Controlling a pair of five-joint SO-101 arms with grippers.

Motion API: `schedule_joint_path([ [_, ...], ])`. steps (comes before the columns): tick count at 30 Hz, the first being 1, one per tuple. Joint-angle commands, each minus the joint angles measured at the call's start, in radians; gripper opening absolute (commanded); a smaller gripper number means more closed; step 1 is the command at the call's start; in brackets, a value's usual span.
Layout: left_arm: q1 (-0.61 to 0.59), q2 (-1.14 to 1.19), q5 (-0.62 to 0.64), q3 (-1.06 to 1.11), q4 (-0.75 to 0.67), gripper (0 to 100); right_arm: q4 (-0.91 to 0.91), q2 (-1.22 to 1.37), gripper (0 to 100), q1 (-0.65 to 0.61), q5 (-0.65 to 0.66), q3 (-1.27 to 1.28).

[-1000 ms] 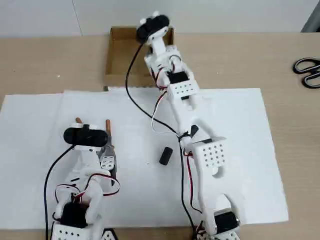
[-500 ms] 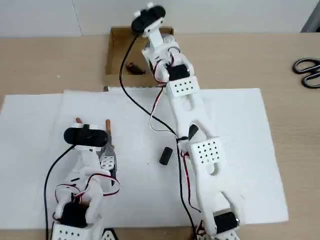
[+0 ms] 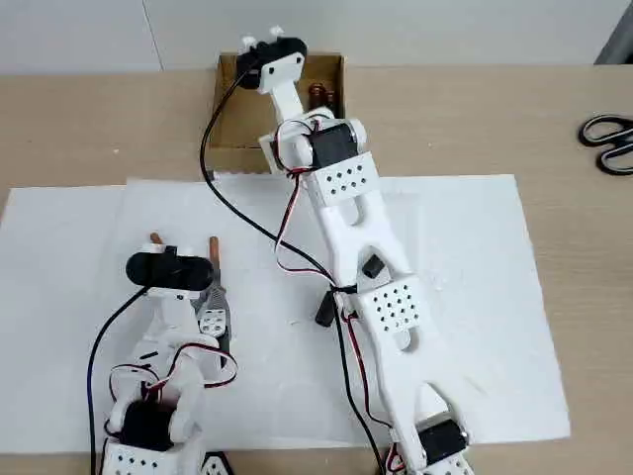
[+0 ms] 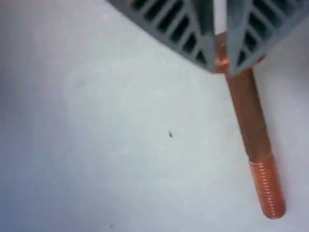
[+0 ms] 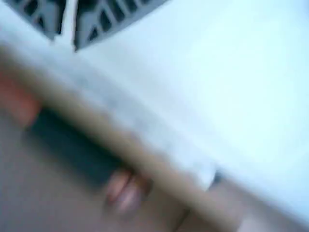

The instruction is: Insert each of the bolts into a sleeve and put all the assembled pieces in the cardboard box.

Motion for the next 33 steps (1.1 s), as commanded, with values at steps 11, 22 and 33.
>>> schedule_joint_path([
  [11,-0.005,-0.009,-0.005,-0.005,-0.025,1,0.185,-0.272,1.0,-0.013,-0.133,0.121],
  [22,-0.005,-0.009,-0.005,-0.005,-0.025,1,0.173,-0.783,1.4,-0.004,-0.299,0.936],
  [33,-0.005,-0.009,-0.005,-0.005,-0.025,1,0.173,-0.834,1.3,0.041,-0.629,1.181],
])
